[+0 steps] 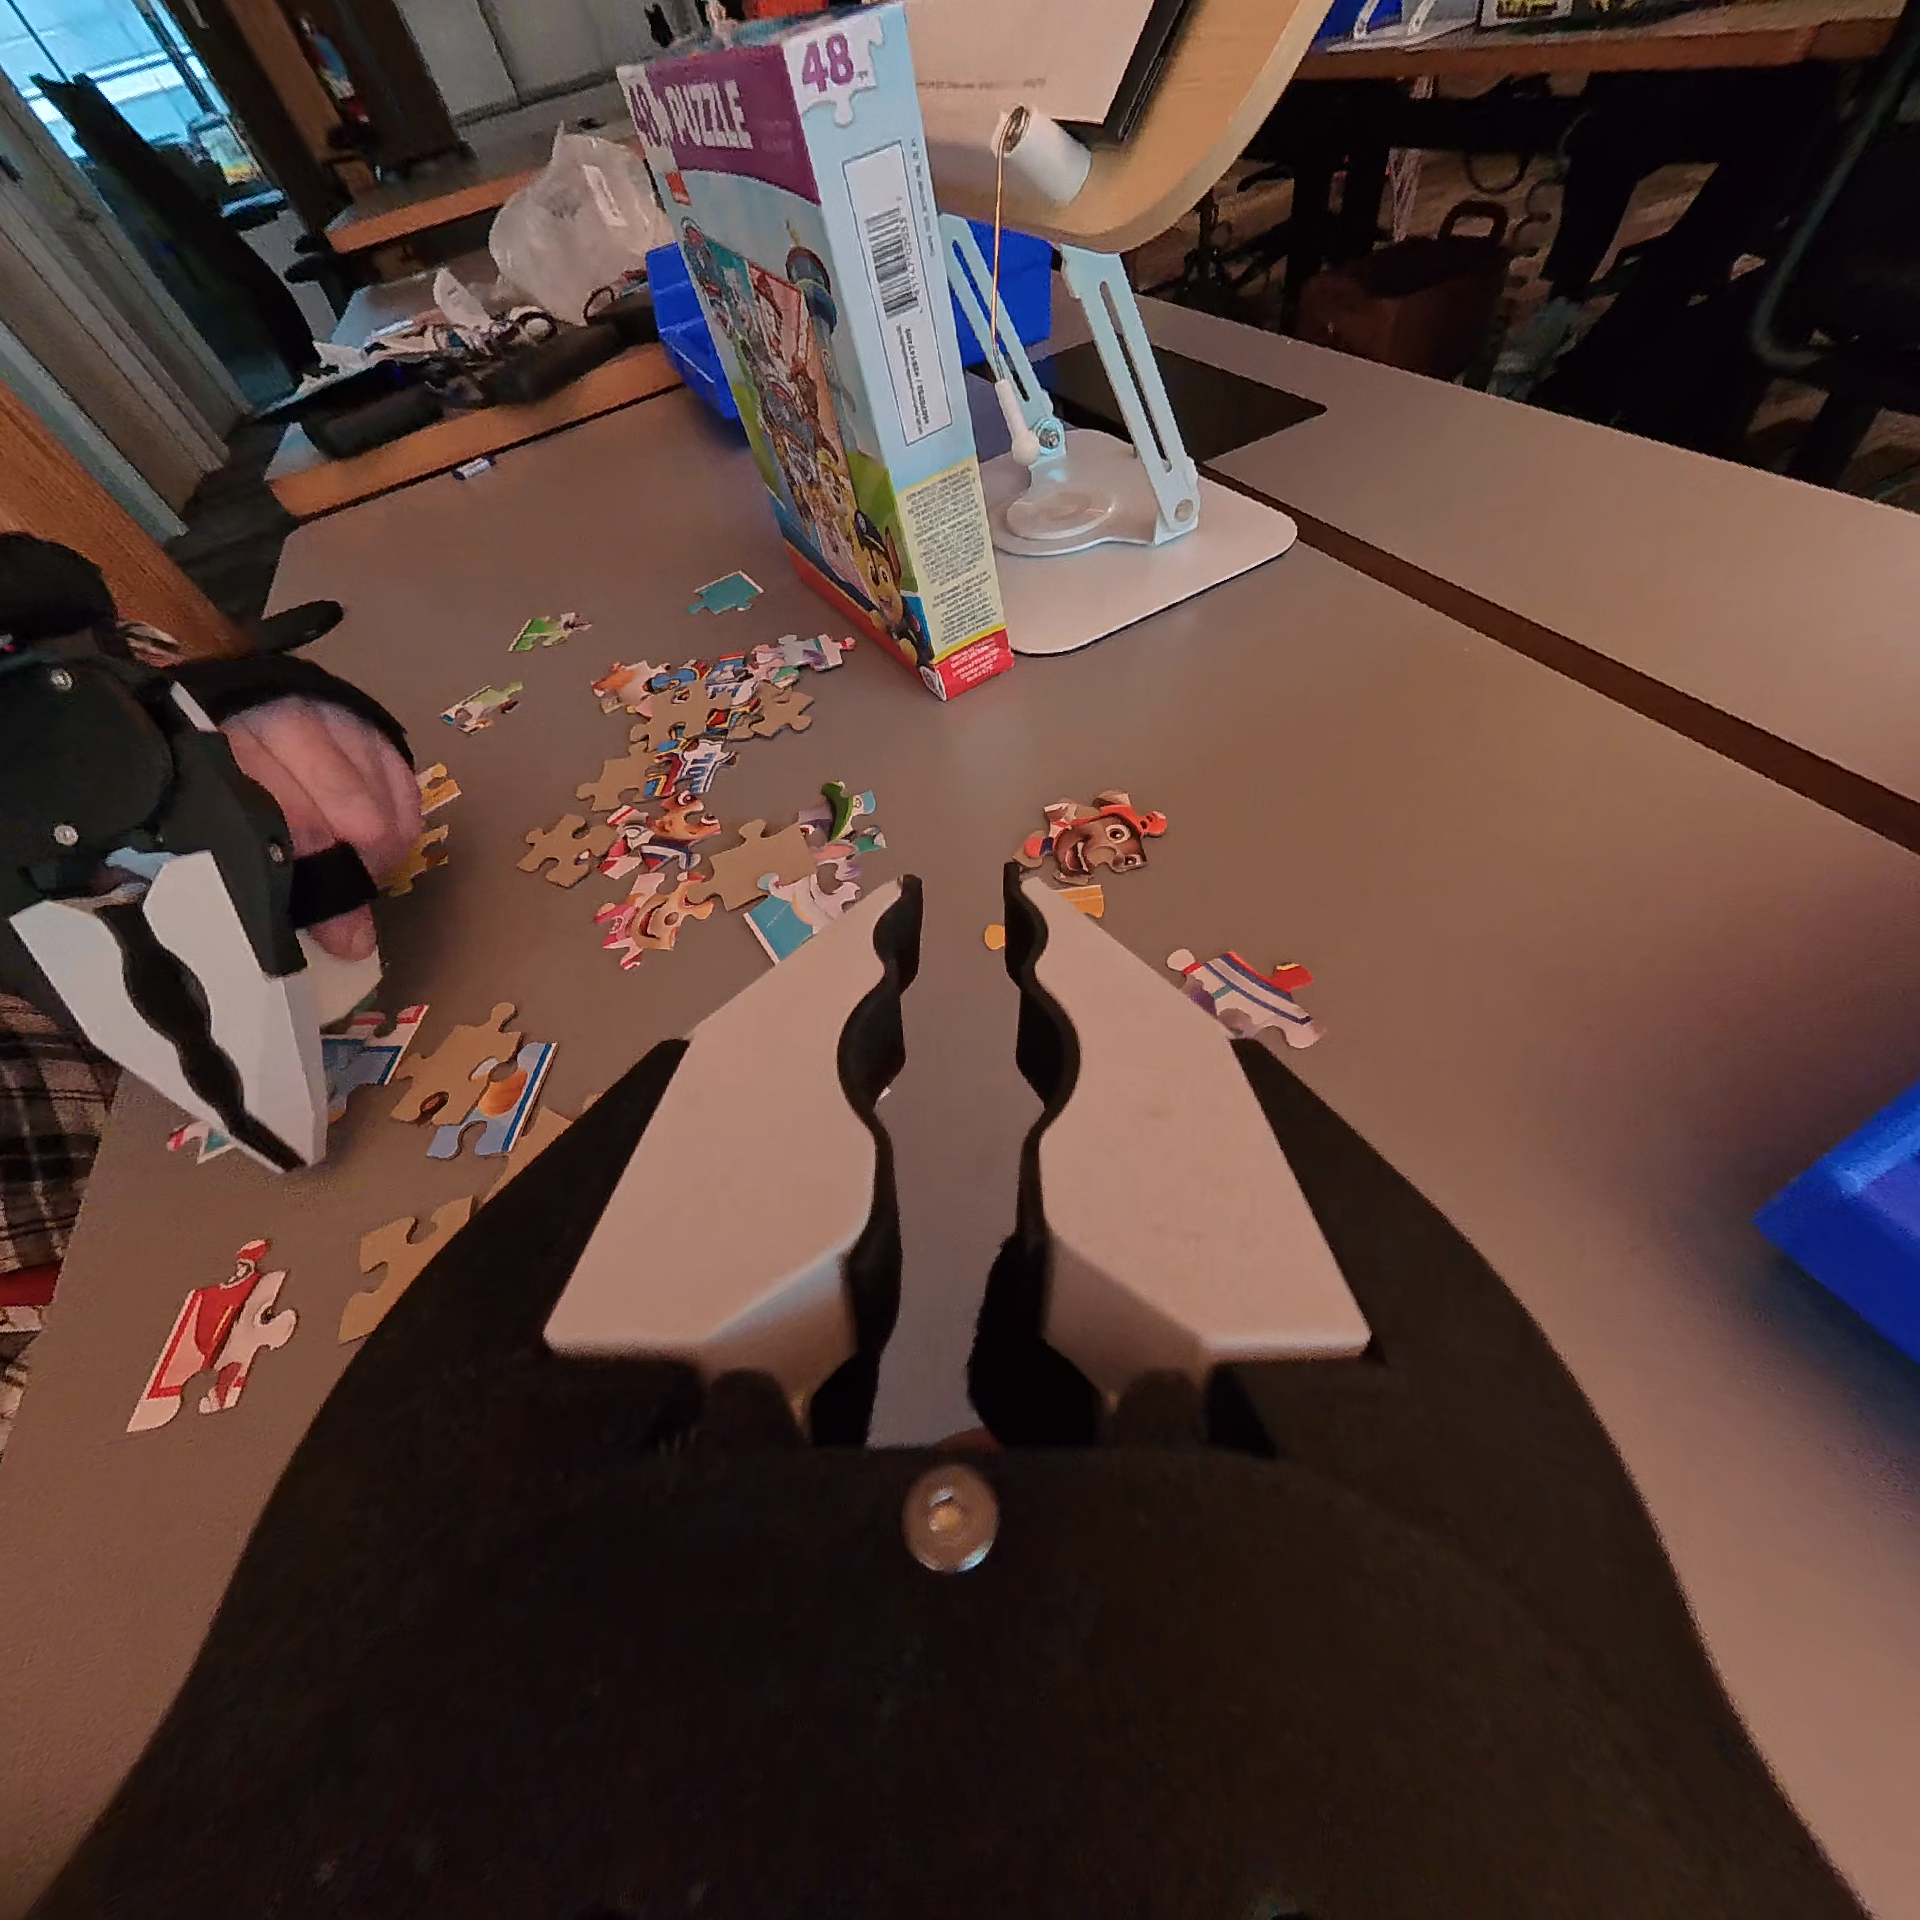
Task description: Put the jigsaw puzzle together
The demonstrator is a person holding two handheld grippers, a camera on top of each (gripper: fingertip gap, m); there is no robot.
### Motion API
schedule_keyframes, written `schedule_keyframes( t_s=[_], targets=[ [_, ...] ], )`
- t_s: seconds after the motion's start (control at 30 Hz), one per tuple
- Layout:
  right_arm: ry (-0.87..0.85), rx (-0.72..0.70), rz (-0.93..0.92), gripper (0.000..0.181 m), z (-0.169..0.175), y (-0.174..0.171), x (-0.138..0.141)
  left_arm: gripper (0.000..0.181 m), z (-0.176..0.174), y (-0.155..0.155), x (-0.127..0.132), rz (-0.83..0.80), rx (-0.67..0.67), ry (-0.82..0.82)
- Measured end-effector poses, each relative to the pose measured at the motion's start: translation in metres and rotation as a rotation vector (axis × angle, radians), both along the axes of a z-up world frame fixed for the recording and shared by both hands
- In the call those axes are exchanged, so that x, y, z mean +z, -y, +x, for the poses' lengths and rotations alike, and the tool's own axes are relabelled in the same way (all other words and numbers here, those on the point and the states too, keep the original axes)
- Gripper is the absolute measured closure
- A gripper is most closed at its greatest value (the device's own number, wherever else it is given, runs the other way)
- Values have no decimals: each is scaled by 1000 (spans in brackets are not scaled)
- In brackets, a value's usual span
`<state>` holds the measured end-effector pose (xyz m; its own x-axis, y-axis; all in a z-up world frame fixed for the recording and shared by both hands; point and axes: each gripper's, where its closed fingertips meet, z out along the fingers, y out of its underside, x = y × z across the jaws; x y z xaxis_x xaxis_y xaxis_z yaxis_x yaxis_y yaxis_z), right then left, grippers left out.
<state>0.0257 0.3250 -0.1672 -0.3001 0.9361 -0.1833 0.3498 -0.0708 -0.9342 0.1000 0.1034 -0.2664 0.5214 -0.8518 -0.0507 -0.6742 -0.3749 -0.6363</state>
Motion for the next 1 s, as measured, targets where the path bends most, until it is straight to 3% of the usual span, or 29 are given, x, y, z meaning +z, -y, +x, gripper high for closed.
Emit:
schedule_keyframes(
  t_s=[0.23,0.43,0.53,0.73,0.8,0.87,1.0],
  targets=[
    [16,14,18,166,-5,4,-3,170,-8,28,12,10,40,49],
    [3,30,48,167,-8,11,2,169,27,87,34,19,-72,105],
    [20,51,70,167,-13,16,0,169,28,113,37,17,-95,71],
    [9,99,104,167,-20,30,8,169,40,160,54,-42,-17,153],
    [0,120,124,168,-21,39,12,169,48,174,40,-66,52,128],
    [-6,135,143,168,-21,46,14,169,52,187,9,-106,147,66],
    [-10,153,160,169,-22,55,15,160,14,188,-58,-42,464,-180]
  ],
)
